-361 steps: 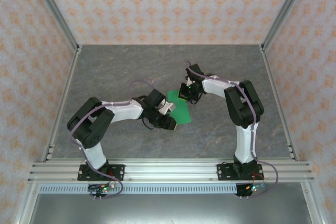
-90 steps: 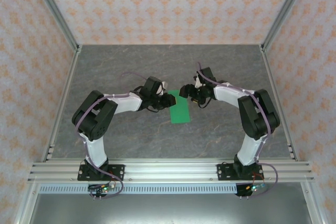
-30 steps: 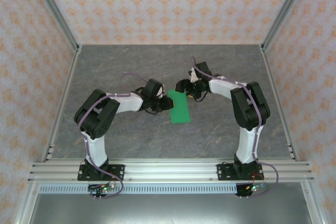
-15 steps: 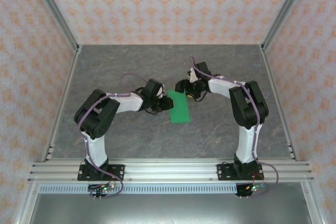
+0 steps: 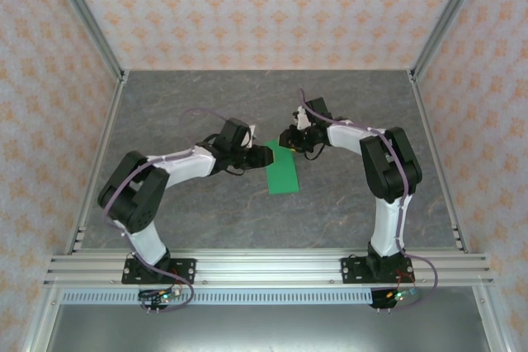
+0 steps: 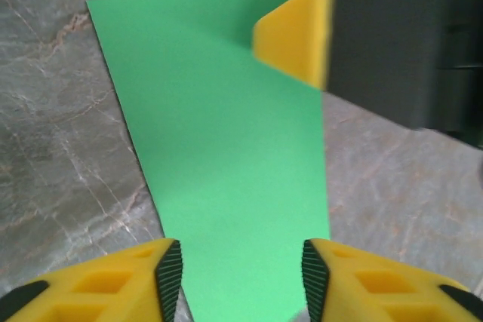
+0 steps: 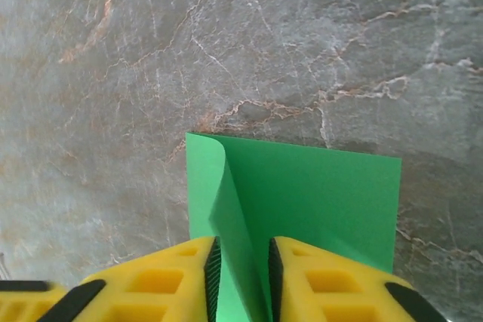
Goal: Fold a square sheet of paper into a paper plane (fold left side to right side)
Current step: Fold the triangle a second time at the center of the table.
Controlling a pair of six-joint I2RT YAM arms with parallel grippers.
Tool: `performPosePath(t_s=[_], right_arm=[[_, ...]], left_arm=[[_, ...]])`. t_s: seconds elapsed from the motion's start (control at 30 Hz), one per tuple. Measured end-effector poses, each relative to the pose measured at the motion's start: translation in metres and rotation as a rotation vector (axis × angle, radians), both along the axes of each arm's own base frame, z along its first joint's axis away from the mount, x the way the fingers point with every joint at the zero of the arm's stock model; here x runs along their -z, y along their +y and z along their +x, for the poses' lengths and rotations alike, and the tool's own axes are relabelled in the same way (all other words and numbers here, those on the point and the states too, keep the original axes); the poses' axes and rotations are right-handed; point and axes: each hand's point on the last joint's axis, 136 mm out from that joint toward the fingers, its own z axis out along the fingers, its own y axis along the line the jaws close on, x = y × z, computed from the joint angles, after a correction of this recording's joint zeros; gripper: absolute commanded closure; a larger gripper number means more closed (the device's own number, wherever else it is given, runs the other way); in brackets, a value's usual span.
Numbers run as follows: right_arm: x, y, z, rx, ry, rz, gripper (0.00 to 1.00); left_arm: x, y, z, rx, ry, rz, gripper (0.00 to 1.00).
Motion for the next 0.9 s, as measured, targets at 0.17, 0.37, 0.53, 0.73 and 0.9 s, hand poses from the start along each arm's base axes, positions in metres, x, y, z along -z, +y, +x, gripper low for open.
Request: performPosePath(t_s=[0.17,0.37,0.53,0.73,0.9], right_arm=[[0.002,-0.002,-0.005,0.006,0.033,-0.008,0.88],[-0.009,0.0,-0.006,0.016,0.086,-0.009,0.88],[-0.018,0.001,-0.005,0.017,0.103,-0.003,0.88],[-0.015,-0.001,-0.011,0.021,0.139,-0.015,0.88],[-0.014,-0.001,-0.012,0.022,0.145,-0.016,0.88]], left_arm=[[-0.033,-0.003,-0.023,0.091,-0.143,0.061,0.4],[-0.041,-0.036,-0.081,0.307,-0.256,0.21,0.38],[-0.028,-0.047,-0.095,0.382,-0.271,0.343,0.38],[-0.016,-0.06,-0.09,0.411,-0.28,0.452,0.36],[-0.011,-0.07,-0.085,0.417,-0.289,0.518,0.34]])
